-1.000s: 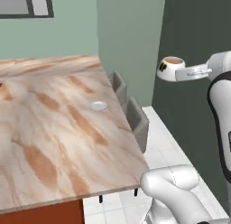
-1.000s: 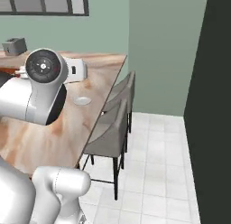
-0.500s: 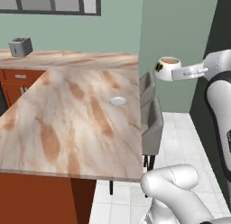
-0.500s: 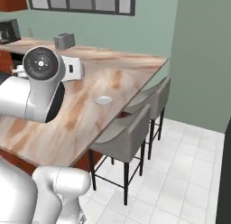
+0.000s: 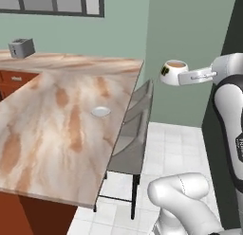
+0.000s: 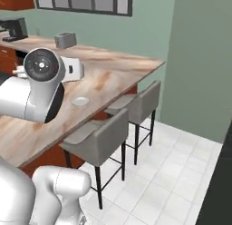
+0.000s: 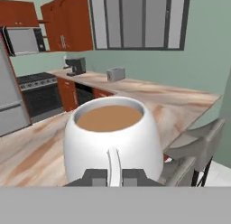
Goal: Pick the cup of tea, navigate to the dining table, and place it on the saucer.
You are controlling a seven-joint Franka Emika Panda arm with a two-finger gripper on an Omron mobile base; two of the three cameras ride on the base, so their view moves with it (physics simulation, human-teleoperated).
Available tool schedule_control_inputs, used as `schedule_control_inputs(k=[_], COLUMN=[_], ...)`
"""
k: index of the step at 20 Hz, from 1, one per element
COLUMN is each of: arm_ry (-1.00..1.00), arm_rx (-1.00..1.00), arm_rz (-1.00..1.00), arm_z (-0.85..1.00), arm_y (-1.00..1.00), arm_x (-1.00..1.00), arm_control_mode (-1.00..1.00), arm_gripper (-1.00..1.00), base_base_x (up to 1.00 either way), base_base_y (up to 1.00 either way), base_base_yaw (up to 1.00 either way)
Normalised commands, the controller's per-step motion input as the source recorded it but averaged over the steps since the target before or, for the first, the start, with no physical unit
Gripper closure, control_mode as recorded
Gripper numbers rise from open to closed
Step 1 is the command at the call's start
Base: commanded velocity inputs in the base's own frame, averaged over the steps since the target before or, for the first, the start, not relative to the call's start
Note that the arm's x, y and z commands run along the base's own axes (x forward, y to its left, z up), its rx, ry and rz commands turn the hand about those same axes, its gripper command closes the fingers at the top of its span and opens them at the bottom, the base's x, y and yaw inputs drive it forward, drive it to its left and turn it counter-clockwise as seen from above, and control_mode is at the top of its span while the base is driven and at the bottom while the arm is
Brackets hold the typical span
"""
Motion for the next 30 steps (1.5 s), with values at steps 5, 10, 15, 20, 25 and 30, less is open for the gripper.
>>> schedule_control_inputs(k=[5,10,15,20,25,30], arm_ry=[0.0,0.0,0.0,0.0,0.0,0.0], arm_rx=[0.0,0.0,0.0,0.0,0.0,0.0], arm_rz=[0.0,0.0,0.0,0.0,0.0,0.0], arm_z=[0.0,0.0,0.0,0.0,0.0,0.0], arm_y=[0.0,0.0,0.0,0.0,0.0,0.0], arm_x=[0.0,0.0,0.0,0.0,0.0,0.0], arm_control_mode=[1.0,1.0,1.0,1.0,1.0,1.0], arm_gripper=[1.0,1.0,1.0,1.0,1.0,1.0], base_base_x=[-0.06,0.83,0.89,0.36,0.16,0.32], base_base_y=[-0.98,-0.72,-0.53,-0.53,-0.72,-0.62], base_base_yaw=[0.09,0.52,0.71,0.84,0.74,0.61])
